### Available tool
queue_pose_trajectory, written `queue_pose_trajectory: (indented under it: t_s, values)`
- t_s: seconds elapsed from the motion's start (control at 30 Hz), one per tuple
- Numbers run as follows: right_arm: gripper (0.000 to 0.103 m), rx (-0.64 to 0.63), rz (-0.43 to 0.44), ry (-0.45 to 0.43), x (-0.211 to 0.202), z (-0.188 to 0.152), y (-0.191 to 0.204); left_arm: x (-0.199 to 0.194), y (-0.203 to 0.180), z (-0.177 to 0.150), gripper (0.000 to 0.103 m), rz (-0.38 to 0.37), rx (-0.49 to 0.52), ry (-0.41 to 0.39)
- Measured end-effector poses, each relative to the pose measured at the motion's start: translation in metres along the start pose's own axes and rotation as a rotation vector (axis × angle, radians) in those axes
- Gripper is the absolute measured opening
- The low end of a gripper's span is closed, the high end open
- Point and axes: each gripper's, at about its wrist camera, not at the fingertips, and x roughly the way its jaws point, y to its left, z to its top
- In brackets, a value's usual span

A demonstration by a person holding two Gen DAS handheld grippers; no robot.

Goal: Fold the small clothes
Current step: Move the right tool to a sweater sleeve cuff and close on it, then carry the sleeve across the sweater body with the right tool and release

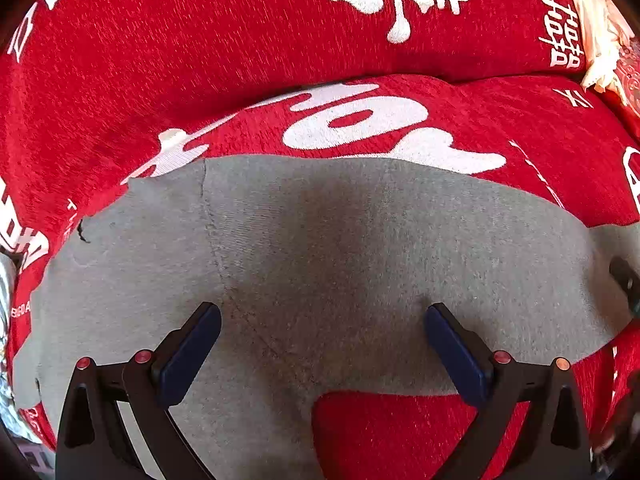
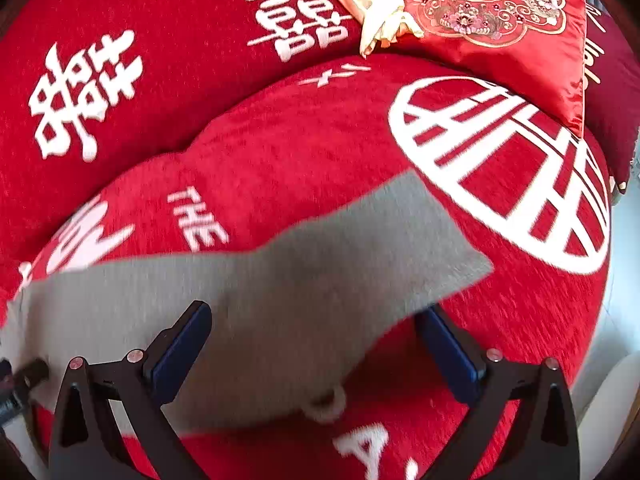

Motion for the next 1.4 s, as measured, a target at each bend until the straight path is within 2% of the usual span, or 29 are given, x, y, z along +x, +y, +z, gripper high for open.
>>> queue_pose_trajectory:
  t_s: [0.03, 0.07, 0.1, 0.13, 0.17, 0.27, 0.33, 0.4, 0.63, 0.93, 1.2, 1.4]
  values:
    - [0.081, 0.0, 0.007, -0.015, 0.002, 0.004, -0.001, 0.001, 0.001, 0.0, 0.103, -0.002, -0.001, 0.001]
    - [0.045, 0.0, 0.009, -0.017, 0.003, 0.008, -0.002, 0.001, 0.002, 0.0, 0.103, -0.004, -0.002, 0.0]
    - [0.02, 0.006, 0.016, -0.004, 0.006, 0.011, -0.004, 0.001, 0.004, 0.0, 0.103, -0.005, -0.004, -0.001]
    - [0.006, 0.027, 0.038, 0.025, 0.011, 0.015, -0.008, 0.0, 0.008, 0.0, 0.103, -0.003, -0.009, -0.006]
    - [0.006, 0.07, 0.075, 0.026, 0.01, 0.017, -0.015, -0.002, 0.013, 0.0, 0.103, 0.001, -0.018, -0.016]
    - [0.006, 0.141, 0.11, -0.082, -0.014, 0.021, -0.032, 0.0, 0.036, -0.003, 0.103, 0.003, -0.075, -0.022]
    - [0.006, 0.161, 0.111, -0.112, -0.025, 0.021, -0.032, 0.011, 0.049, -0.005, 0.103, 0.02, -0.114, 0.023]
    - [0.006, 0.135, 0.082, -0.129, -0.033, 0.023, -0.022, 0.016, 0.054, -0.007, 0.103, -0.011, -0.118, 0.044]
    - [0.006, 0.129, 0.079, -0.109, -0.05, 0.03, -0.013, -0.007, 0.082, -0.025, 0.103, -0.062, -0.147, 0.009]
    - [0.006, 0.158, 0.089, -0.02, -0.045, 0.032, -0.023, -0.017, 0.126, -0.058, 0.103, -0.073, -0.18, 0.007]
    - [0.006, 0.178, 0.074, -0.02, -0.059, 0.03, -0.019, -0.029, 0.144, -0.074, 0.103, -0.083, -0.185, -0.005]
    - [0.006, 0.155, 0.072, -0.059, -0.082, 0.039, -0.007, -0.038, 0.15, -0.083, 0.103, -0.083, -0.179, -0.021]
